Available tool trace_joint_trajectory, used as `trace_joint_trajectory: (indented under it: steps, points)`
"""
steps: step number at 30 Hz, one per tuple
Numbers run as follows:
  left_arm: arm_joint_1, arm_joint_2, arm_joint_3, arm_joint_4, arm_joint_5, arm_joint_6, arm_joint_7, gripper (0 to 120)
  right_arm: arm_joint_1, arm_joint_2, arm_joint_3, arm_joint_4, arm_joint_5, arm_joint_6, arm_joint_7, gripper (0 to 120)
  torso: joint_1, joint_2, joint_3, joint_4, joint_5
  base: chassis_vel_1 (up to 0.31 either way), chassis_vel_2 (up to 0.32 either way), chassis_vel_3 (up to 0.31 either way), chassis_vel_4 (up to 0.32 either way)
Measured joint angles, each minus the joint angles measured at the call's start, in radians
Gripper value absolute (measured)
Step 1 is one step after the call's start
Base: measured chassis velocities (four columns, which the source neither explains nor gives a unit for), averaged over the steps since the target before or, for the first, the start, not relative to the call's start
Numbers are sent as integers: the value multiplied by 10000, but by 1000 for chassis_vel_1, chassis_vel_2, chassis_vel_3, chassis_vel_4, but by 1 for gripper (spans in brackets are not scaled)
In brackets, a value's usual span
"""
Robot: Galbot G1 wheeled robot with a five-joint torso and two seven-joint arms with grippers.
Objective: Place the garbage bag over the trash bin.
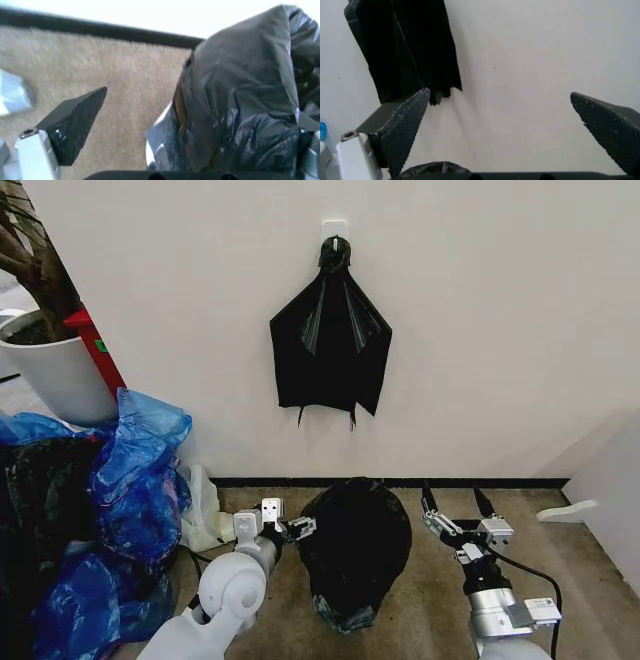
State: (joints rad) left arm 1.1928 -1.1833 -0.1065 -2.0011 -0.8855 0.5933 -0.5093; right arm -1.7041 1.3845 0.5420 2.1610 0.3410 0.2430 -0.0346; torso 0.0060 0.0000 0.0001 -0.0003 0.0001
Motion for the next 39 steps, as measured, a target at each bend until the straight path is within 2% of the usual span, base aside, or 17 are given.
trace_joint_trajectory:
  steps: [3,5,7,8,12,16,18,19,23,24,28,31,33,36,37,38,39]
  points:
    - [-16,-30,-43,267,-239,34,236,100,-33,-3,-2,-2,1,0,2,100,0,0,0,-1,0,0,0,0,0]
    - [19,-24,-87,500,-300,-1,937,100,-59,-20,-3,-2,1,0,1,100,0,0,0,-1,0,0,0,0,0]
    - [179,75,-149,727,-76,-76,2586,100,-88,-83,-1,-3,0,-5,2,100,0,0,0,0,-1,0,0,0,0]
    - [179,75,-149,727,-76,-76,2586,100,-88,-83,-1,-3,0,-5,2,100,0,0,0,0,-1,0,0,0,0]
    - [316,137,-198,976,430,-202,4428,100,-52,-148,-58,-20,-9,-61,-12,100,0,0,0,0,0,0,0,0,0]
    - [389,124,-219,1017,523,-262,4535,100,13,-260,-244,11,74,-313,-67,100,0,0,0,0,0,0,0,0,0]
    - [413,110,-227,952,534,-277,4415,100,194,-506,-599,191,485,-797,64,100,0,0,0,-1,-2,0,0,0,0]
    - [416,93,-249,885,553,-329,4345,100,599,-858,-1174,448,1147,-1482,550,100,0,0,0,1,-1,0,0,0,0]
    - [447,79,-263,742,757,-411,4159,100,1030,-1698,-2048,1298,2986,-3901,1073,100,0,0,0,-1,-2,0,0,0,0]
    - [447,79,-263,742,757,-411,4159,100,1030,-1698,-2048,1298,2986,-3901,1073,100,0,0,0,-1,-2,0,0,0,0]
    - [422,60,-174,695,1355,-757,3967,100,2153,-2157,-2510,1977,7106,-6254,3472,100,0,0,0,6,0,0,0,0,0]
    - [267,46,-46,750,1491,-902,3799,100,2375,-2165,-2353,2008,7962,-6885,4234,100,0,0,0,2,-2,0,0,0,0]
    - [221,28,-41,708,1466,-972,3643,100,2381,-2190,-2270,1812,7503,-6996,4098,100,0,0,-1,-3,0,0,0,0,0]
    - [307,35,-186,601,1389,-999,3590,100,1876,-2363,-2096,1249,5269,-6924,1813,100,0,0,-1,1,-1,0,0,0,0]
    - [326,48,-214,596,1373,-1000,3589,100,1719,-2405,-2075,1079,4772,-6830,1190,100,0,0,-1,0,0,0,0,0,0]
    - [326,48,-214,596,1373,-1000,3589,100,1719,-2405,-2075,1079,4772,-6830,1190,100,0,0,-1,0,0,0,0,0,0]
    - [347,56,-236,596,1361,-1000,3588,100,1481,-2457,-2080,766,4032,-6597,93,100,0,0,-1,-1,1,0,0,0,0]
